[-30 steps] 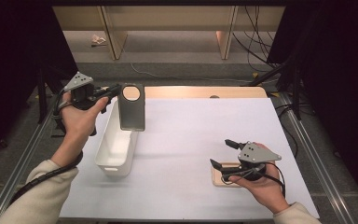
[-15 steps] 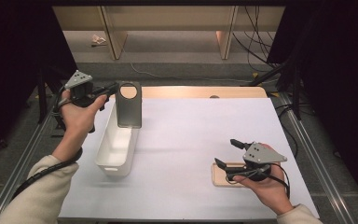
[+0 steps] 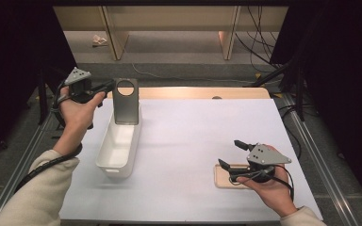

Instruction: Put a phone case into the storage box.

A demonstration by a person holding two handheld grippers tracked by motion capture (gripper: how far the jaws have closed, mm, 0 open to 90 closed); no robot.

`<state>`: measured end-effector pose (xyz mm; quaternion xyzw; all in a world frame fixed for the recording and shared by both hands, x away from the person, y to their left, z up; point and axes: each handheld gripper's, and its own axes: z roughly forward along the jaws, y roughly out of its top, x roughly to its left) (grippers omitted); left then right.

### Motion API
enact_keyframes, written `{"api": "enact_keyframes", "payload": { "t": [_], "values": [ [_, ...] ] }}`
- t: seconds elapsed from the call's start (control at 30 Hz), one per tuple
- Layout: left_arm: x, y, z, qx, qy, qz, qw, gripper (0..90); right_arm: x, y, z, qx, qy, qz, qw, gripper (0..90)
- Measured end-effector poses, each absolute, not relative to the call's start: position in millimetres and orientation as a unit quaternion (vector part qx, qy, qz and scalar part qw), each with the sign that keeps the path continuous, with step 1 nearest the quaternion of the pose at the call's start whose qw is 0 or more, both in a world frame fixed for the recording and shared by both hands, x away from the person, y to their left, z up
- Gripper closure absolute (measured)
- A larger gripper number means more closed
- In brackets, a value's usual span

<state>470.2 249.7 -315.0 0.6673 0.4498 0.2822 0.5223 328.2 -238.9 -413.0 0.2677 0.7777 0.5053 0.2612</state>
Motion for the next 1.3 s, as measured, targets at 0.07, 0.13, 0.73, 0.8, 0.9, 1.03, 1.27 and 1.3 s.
{"api": "enact_keyframes", "payload": {
  "t": [0.07, 0.13, 0.73, 0.8, 0.9, 1.03, 1.27, 1.3],
  "values": [
    [471, 251, -315, 0.668, 0.45, 0.283, 0.521, 84.7, 328, -239, -413, 0.269, 0.778, 0.505, 0.261, 19.3],
    [473, 251, -314, 0.669, 0.45, 0.284, 0.52, 84.7, 328, -239, -413, 0.27, 0.777, 0.506, 0.26, 19.3],
    [487, 251, -313, 0.675, 0.447, 0.292, 0.509, 84.7, 328, -240, -414, 0.272, 0.776, 0.507, 0.258, 19.3],
    [489, 251, -313, 0.675, 0.448, 0.293, 0.508, 84.7, 328, -240, -414, 0.273, 0.776, 0.507, 0.257, 19.2],
    [491, 252, -314, 0.676, 0.448, 0.296, 0.505, 84.7, 328, -240, -414, 0.274, 0.776, 0.507, 0.258, 19.3],
    [494, 253, -315, 0.675, 0.451, 0.296, 0.503, 84.7, 328, -240, -414, 0.273, 0.775, 0.508, 0.258, 19.3],
    [500, 252, -317, 0.673, 0.455, 0.305, 0.497, 84.7, 328, -240, -414, 0.274, 0.774, 0.509, 0.259, 19.3],
    [501, 252, -317, 0.673, 0.455, 0.306, 0.496, 84.7, 328, -240, -414, 0.274, 0.774, 0.509, 0.259, 19.3]
  ]
}}
